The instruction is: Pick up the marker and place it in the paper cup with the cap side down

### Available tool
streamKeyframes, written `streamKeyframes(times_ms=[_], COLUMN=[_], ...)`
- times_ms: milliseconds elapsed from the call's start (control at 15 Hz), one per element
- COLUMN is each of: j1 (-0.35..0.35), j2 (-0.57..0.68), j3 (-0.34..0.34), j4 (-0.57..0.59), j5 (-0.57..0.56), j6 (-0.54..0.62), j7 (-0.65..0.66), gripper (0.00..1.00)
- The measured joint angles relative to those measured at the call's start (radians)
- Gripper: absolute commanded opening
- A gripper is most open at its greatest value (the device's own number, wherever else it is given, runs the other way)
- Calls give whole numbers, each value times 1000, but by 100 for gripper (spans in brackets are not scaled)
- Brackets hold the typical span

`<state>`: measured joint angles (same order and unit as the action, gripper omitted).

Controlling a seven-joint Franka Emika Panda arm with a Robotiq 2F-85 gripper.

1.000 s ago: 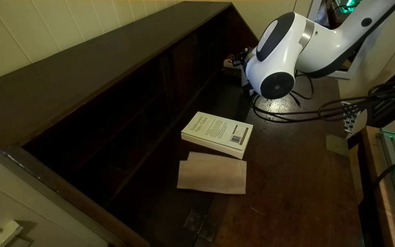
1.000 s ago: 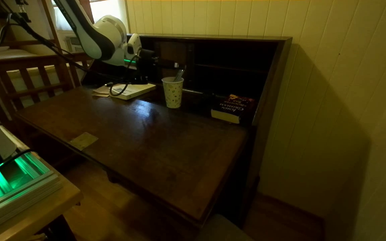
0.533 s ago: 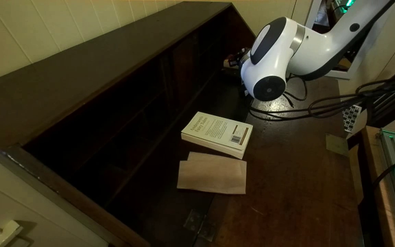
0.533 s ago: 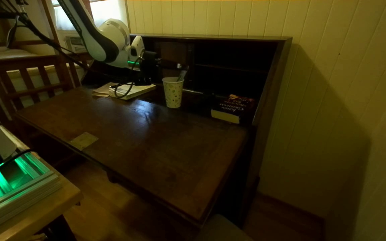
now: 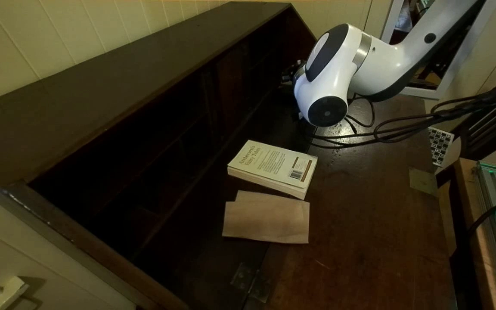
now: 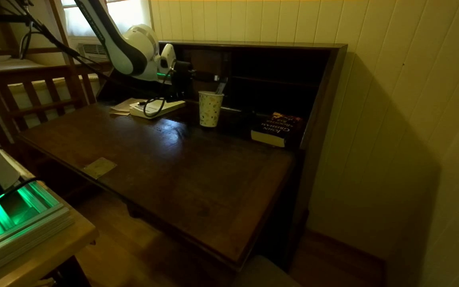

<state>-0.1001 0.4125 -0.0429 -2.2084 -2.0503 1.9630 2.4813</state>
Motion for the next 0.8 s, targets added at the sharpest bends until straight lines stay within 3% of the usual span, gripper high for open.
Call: streamKeyframes(times_ms=[800], j1=[0], j2=[-1], j3=[29], j4=[-1], j5=[0], j6=[0], j7=[1], gripper=[4])
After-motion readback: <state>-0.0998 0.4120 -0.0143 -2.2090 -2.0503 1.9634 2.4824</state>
